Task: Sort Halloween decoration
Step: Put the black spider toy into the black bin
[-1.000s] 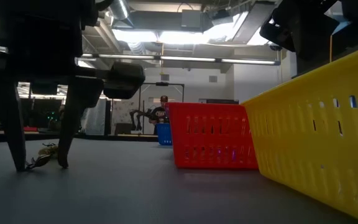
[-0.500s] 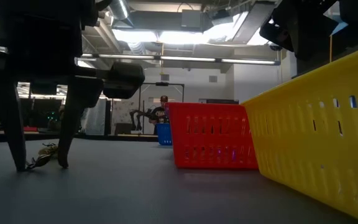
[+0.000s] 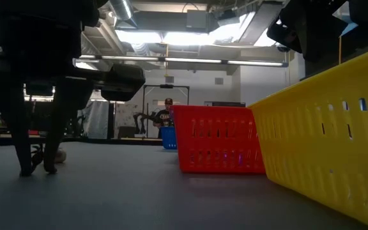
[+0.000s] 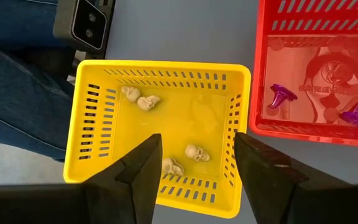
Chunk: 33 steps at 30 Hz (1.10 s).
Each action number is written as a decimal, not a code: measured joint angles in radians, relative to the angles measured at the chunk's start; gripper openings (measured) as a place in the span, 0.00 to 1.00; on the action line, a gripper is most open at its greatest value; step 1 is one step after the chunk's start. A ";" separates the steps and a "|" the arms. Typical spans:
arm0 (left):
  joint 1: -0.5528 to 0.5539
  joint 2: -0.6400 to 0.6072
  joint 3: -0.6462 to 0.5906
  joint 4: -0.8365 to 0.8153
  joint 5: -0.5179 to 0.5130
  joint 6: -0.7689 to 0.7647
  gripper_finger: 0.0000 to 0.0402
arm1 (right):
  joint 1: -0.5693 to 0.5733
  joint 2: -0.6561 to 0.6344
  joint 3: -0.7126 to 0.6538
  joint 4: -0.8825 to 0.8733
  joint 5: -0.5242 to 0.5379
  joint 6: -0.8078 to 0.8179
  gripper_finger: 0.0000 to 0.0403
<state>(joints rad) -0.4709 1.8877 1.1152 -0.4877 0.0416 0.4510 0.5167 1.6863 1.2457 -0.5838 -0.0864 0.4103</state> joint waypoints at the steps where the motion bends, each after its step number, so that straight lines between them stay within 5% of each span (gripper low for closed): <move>1: 0.000 0.000 0.000 0.000 0.000 -0.004 0.10 | 0.000 0.000 0.000 0.000 0.000 0.000 0.49; 9: -0.008 -0.001 0.000 0.000 -0.008 -0.007 0.01 | 0.000 0.000 0.000 0.000 0.000 0.000 0.49; 24: 0.021 -0.087 -0.005 -0.008 -0.019 -0.059 0.01 | 0.000 0.000 0.000 -0.001 0.000 0.000 0.49; 33: 0.134 -0.185 -0.004 0.029 -0.137 -0.076 0.01 | 0.000 0.000 0.001 0.000 0.000 0.002 0.49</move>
<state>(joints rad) -0.3372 1.7026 1.1114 -0.4583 -0.0958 0.3753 0.5167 1.6863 1.2465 -0.5842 -0.0864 0.4122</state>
